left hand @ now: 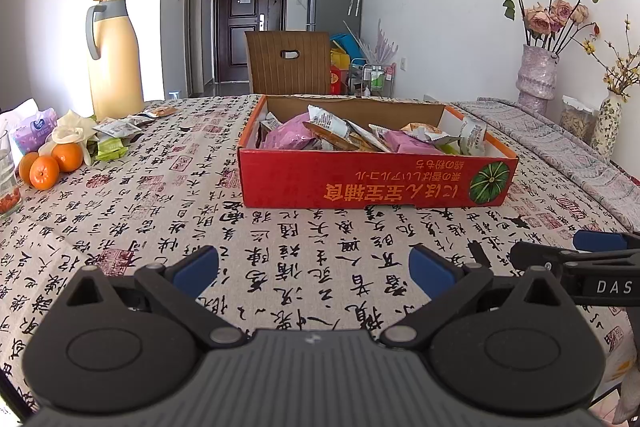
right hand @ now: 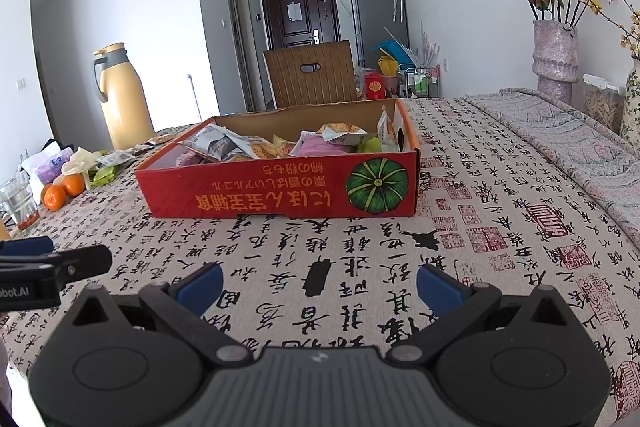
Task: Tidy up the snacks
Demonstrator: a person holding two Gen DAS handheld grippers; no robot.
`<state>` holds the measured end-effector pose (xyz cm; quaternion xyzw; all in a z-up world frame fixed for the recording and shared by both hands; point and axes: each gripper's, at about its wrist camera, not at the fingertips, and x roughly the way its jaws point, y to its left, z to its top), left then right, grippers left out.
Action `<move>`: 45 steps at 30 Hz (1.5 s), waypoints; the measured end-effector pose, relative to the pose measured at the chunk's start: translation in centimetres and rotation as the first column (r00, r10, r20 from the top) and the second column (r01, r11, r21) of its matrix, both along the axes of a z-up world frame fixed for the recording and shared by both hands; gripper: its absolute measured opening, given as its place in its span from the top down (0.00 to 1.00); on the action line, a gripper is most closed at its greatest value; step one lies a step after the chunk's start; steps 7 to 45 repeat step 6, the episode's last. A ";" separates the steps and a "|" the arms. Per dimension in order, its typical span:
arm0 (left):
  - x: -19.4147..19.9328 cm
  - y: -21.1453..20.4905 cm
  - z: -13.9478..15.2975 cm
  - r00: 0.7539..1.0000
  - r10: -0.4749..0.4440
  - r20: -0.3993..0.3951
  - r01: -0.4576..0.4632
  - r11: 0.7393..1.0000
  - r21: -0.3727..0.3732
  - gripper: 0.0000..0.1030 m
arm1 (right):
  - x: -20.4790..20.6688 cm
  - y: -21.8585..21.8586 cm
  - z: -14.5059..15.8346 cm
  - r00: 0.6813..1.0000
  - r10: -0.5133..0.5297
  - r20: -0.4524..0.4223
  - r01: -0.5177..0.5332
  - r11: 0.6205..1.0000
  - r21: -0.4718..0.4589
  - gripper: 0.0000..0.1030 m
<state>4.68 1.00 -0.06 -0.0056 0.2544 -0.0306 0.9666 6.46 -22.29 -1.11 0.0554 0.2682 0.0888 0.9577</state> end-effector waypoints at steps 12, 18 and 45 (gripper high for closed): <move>0.0 0.0 0.0 1.000 -0.001 0.000 0.001 1.000 -0.005 0.00 | 0.0 0.0 -0.2 1.000 0.001 -0.002 -0.001 1.000 -0.001 0.00; 0.0 0.0 0.0 1.000 -0.001 0.000 0.001 1.000 -0.005 0.00 | 0.0 0.0 -0.2 1.000 0.001 -0.002 -0.001 1.000 -0.001 0.00; 0.0 0.0 0.0 1.000 -0.001 0.000 0.001 1.000 -0.005 0.00 | 0.0 0.0 -0.2 1.000 0.001 -0.002 -0.001 1.000 -0.001 0.00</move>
